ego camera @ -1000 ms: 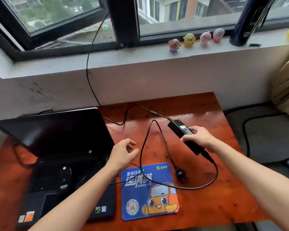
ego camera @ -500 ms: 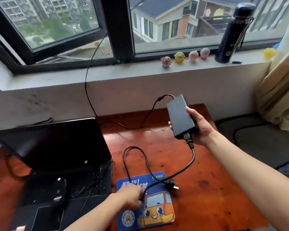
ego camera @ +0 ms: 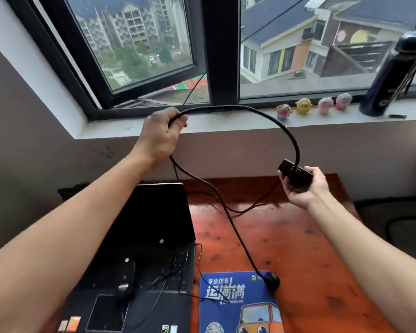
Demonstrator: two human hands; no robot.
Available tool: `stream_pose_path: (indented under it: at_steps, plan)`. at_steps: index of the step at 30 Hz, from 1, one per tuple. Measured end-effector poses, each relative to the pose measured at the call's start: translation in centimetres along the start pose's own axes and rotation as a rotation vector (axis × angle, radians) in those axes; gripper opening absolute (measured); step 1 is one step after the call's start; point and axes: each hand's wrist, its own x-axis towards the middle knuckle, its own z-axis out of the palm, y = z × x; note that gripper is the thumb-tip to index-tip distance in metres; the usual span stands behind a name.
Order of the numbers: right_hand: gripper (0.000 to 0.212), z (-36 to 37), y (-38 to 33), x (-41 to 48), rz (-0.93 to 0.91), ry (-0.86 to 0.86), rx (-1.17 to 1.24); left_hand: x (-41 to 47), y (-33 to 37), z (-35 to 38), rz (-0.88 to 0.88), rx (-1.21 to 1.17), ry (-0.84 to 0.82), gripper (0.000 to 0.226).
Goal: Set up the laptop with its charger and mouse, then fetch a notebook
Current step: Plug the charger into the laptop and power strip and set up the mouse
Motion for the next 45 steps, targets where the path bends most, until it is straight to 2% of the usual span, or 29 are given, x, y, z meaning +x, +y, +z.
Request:
stream_pose_path:
  at_steps: [2, 5, 7, 10, 14, 17, 20, 25, 32, 35, 38, 40, 42, 45]
  plan:
    - [0.028, 2.1, -0.3, 0.5, -0.043, 0.017, 0.022, 2.6, 0.4, -2.3, 0.02, -0.012, 0.088, 0.024]
    - [0.031, 5.0, -0.6, 1.1, -0.133, 0.037, 0.095, 6.0, -0.9, -5.4, -0.154, -0.196, 0.172, 0.027]
    - [0.032, 6.4, 0.0, 1.7, -0.184, 0.031, 0.129, 7.1, -3.1, -6.9, -0.306, -0.315, 0.082, 0.025]
    - [0.029, 7.6, 2.2, 2.9, -0.193, 0.043, 0.149, 6.9, -7.3, -8.1, -0.465, -0.361, -0.129, 0.027]
    - [0.014, 8.8, 7.5, 5.9, -0.08, 0.099, 0.046, 6.9, -13.8, -10.3, -0.591, -0.39, -0.212, 0.024]
    - [0.012, 9.2, 11.9, 8.6, 0.002, 0.176, -0.112, 6.6, -18.0, -11.6, -0.648, -0.456, -0.203, 0.015]
    - [0.01, 9.8, 16.6, 12.0, 0.067, 0.195, -0.198, 6.1, -22.1, -12.5, -0.699, -0.533, -0.186, 0.016]
    - [0.013, 11.4, 22.7, 17.5, 0.16, 0.255, -0.189, 5.5, -28.1, -12.5, -0.734, -0.71, -0.113, 0.008]
    - [0.024, 11.2, 27.2, 21.7, 0.212, 0.288, -0.182, 5.7, -31.6, -11.6, -0.715, -0.714, -0.106, 0.009]
    - [0.033, 10.7, 28.1, 23.2, 0.262, 0.259, -0.364, 5.7, -33.0, -11.1, -0.722, -0.683, -0.125, 0.01]
    - [0.04, 10.4, 27.9, 23.6, 0.422, 0.204, -0.599, 5.9, -33.9, -10.5, -0.742, -0.713, -0.112, 0.01]
    - [0.045, 10.5, 27.7, 23.5, 0.496, 0.204, -0.947, 6.3, -34.1, -10.2, -0.761, -0.749, -0.114, 0.006]
    - [0.048, 11.2, 27.8, 23.2, 0.486, 0.21, -1.345, 6.6, -34.0, -10.0, -0.768, -0.778, -0.145, 0.004]
    - [0.035, 14.0, 27.5, 22.4, 0.428, 0.117, -1.696, 7.1, -33.4, -9.9, -0.715, -0.722, -0.17, 0.019]
